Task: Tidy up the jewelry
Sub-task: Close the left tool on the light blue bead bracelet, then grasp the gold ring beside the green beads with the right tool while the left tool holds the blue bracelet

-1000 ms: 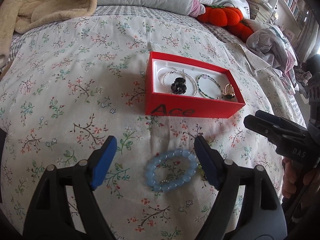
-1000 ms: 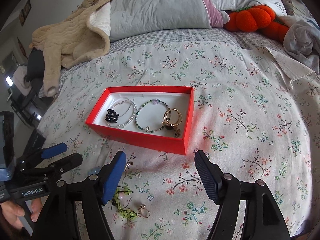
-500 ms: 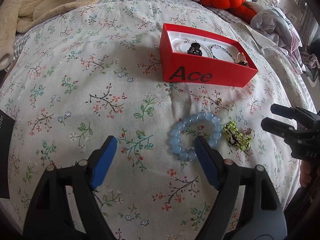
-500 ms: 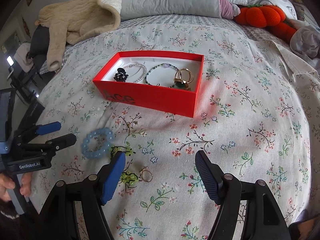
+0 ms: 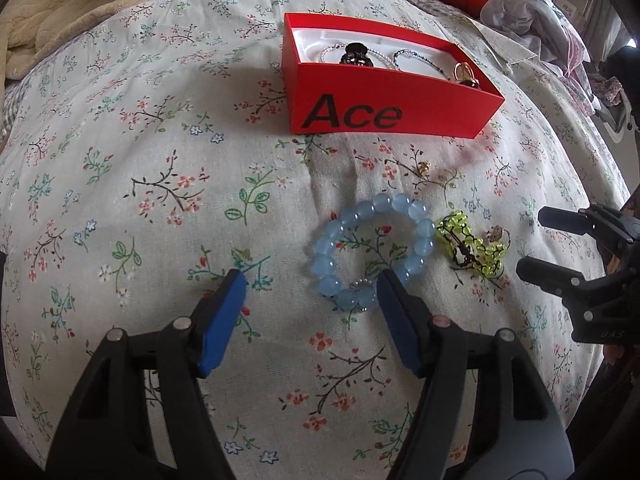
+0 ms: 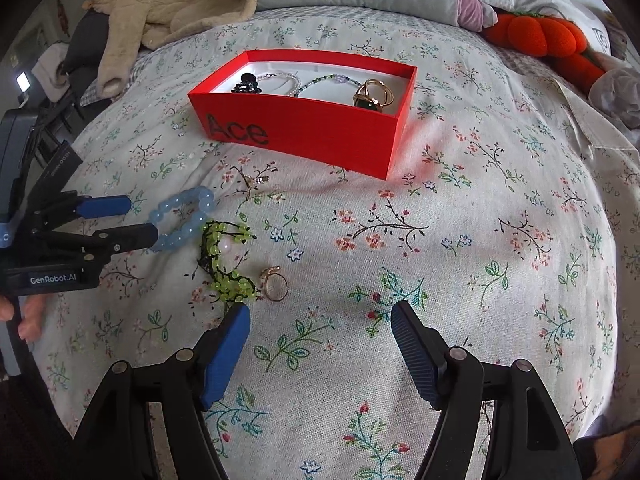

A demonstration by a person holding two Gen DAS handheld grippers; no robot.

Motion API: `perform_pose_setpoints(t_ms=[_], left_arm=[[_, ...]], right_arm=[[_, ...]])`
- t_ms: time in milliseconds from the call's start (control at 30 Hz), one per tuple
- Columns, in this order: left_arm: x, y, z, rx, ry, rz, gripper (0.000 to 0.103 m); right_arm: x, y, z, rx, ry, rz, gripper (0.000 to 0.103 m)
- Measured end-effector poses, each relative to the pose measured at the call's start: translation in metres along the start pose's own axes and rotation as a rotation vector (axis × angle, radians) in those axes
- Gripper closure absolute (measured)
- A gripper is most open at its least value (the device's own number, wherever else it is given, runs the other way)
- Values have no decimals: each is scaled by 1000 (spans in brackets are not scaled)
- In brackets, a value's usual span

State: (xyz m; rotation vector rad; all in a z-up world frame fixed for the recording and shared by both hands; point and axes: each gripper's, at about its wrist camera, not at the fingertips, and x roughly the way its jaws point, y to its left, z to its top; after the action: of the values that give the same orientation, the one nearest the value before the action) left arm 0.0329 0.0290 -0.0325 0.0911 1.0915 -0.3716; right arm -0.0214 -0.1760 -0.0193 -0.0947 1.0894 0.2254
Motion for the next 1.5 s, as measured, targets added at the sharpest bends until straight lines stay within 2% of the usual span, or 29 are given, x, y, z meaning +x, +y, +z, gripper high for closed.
perform_pose_setpoints(t_ms=[167,333,367,400,533,800,1000,1067,1333,1500], left_arm=[[8,-2,5,-9,17,-5,52],[14,-2,9,-9,14,32,72],[13,-1,10,-13,14,31,84],[14,0,11,-20,19,28,90],[9,2,11,-40,10,27,90],[-17,9,13,-62,-56,17,90],[-24,15,10,-71,-61,12,90],[-24,17,10,-70,-58,13,90],[-24,19,8,-73,-51,11,90],[-24,18,8,-70,-49,11,90]], right_arm=[[2,0,-4,-14,11,-5,29],[4,-1,-7,-14,20,-12,29],[5,-1,-7,-13,21,-12,29],[5,0,-7,-13,22,-13,29],[9,3,-6,-23,25,-25,29],[14,11,-2,-60,9,-51,29],[17,19,2,-76,-4,-65,31],[18,23,4,-91,-12,-57,37],[18,40,6,-173,-23,-21,76],[18,41,6,-180,-18,-6,89]])
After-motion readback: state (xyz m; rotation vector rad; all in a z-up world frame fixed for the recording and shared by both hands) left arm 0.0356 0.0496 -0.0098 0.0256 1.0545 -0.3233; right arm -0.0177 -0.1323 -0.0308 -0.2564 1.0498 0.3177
